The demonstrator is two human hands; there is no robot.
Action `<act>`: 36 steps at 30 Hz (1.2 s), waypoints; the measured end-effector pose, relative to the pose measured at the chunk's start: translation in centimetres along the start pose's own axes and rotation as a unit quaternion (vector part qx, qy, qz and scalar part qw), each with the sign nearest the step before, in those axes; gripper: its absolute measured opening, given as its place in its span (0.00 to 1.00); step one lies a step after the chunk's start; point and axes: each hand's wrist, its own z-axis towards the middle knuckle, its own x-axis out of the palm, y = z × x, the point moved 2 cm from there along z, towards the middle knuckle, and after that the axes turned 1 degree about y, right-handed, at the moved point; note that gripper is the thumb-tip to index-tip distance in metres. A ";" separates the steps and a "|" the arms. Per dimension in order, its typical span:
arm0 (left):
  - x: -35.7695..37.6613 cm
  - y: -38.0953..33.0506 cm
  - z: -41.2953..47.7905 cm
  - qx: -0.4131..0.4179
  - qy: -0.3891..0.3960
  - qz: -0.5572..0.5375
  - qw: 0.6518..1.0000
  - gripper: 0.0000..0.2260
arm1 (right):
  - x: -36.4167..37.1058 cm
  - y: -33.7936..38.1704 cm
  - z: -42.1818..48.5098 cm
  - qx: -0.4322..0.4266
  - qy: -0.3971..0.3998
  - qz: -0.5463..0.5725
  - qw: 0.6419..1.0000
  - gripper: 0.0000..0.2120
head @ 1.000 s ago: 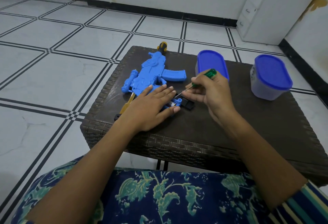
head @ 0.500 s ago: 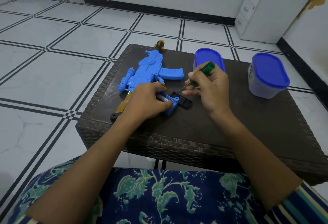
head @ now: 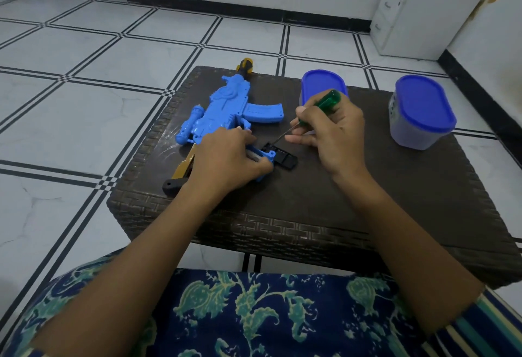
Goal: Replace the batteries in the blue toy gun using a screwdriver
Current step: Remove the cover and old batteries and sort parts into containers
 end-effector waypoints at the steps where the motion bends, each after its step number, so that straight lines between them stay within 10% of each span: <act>1: 0.0 -0.2 -0.1 0.017 -0.006 0.026 1.000 0.18 | 0.0 0.0 0.0 -0.001 -0.001 0.000 1.000 0.09; 36: 1.0 1.4 0.6 0.127 0.005 -0.113 0.985 0.14 | 0.0 -0.4 0.1 -0.019 -0.026 0.021 0.999 0.04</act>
